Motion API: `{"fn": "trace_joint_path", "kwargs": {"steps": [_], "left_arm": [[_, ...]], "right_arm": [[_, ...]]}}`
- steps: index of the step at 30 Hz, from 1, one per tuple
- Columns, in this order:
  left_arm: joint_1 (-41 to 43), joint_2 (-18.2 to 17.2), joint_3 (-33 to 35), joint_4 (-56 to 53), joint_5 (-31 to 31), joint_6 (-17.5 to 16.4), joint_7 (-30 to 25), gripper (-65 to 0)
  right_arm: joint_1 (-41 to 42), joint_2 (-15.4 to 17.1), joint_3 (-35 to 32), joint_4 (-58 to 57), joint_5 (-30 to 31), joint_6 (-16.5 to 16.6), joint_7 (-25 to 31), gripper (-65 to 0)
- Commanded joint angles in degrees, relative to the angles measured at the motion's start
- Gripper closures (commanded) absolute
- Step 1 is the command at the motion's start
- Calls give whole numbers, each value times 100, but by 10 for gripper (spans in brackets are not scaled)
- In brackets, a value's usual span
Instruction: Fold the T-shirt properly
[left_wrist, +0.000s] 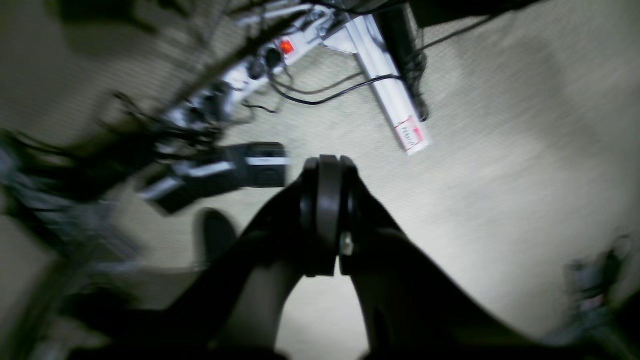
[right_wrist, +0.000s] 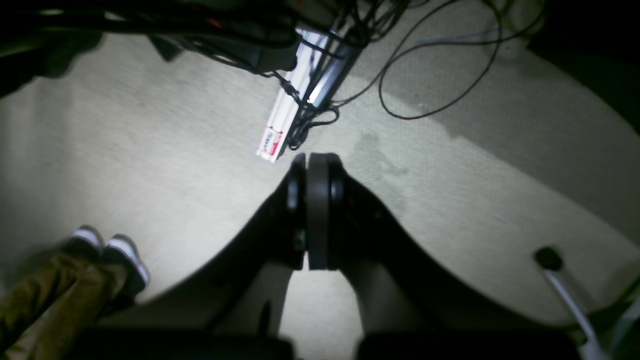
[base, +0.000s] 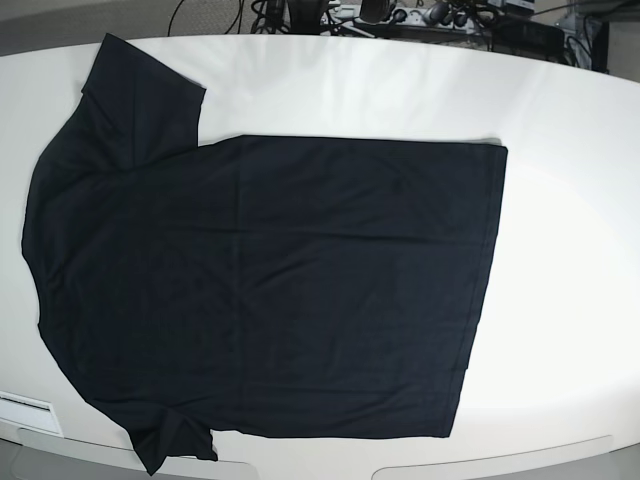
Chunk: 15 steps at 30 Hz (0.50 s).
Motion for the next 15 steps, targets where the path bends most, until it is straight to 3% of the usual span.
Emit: {"fn": "trace_joint_path", "kwargs": {"steps": [1,5,10,15], "left_arm": [[254,-114,-107,356,37,-39,-26,0],[925,-358,-767,1733,160,-42,192,0],[1711,-503,-1858,3429,490,-140,555,0],[1847,-588,-2728,4476,693,-393,468,0]], "right_arm": [[-289,17,190,345,52,98,0,0],[-1014,20,901,1484,52,308,2,0],[-1071,17,1668,2636,96,509,-61,0],[-1071,20,2269,2653,667,841,-92,0]]}}
